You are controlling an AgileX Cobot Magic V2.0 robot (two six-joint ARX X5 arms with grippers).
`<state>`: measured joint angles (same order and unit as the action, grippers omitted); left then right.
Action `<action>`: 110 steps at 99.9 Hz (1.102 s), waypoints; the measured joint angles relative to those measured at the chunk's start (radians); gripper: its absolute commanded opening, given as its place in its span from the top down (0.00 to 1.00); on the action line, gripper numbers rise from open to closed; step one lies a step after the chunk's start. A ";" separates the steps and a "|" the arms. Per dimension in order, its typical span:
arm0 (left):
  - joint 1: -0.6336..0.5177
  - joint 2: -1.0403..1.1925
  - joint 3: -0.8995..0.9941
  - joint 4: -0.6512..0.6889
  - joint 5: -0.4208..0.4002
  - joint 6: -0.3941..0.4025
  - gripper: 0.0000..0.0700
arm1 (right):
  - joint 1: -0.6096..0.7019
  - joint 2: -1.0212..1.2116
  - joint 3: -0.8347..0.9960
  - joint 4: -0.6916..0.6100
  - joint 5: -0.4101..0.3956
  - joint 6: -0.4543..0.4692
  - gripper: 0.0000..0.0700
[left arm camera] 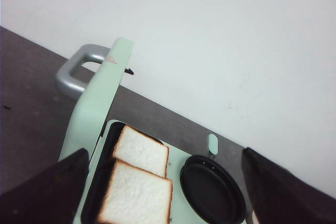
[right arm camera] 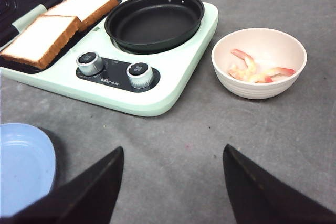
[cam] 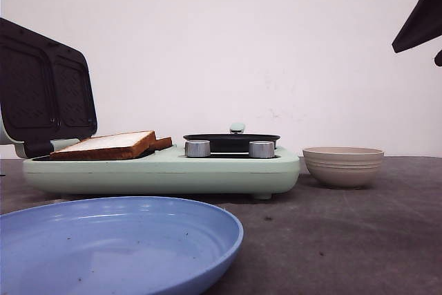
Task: Make breakfast with bread and shrimp
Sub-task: 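Move the left gripper to the grey handle of the press lid and grasp it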
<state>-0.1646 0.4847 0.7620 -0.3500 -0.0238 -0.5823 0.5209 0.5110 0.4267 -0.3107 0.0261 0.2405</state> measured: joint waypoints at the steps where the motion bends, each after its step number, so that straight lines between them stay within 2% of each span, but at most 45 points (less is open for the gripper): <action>1: 0.004 0.006 0.004 0.002 0.005 -0.005 0.28 | 0.000 0.000 0.000 -0.001 0.000 0.000 0.48; 27: 0.151 0.177 0.108 0.048 0.148 -0.113 0.28 | 0.000 0.000 0.000 -0.003 0.000 0.000 0.48; 42: 0.276 0.266 0.127 0.063 0.223 -0.130 0.28 | 0.000 0.000 0.000 -0.003 -0.001 0.000 0.48; 70: 0.488 0.480 0.127 0.221 0.463 -0.221 0.28 | 0.000 0.000 0.000 -0.003 -0.008 0.000 0.48; 92: 0.539 0.659 0.127 0.375 0.618 -0.357 0.28 | 0.000 0.000 0.000 -0.003 -0.008 0.000 0.48; 110: 0.537 0.765 0.127 0.440 0.652 -0.430 0.28 | 0.000 0.000 0.000 -0.003 -0.008 0.000 0.48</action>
<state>0.3725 1.2499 0.8894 0.0898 0.6277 -1.0119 0.5209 0.5110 0.4267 -0.3138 0.0181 0.2405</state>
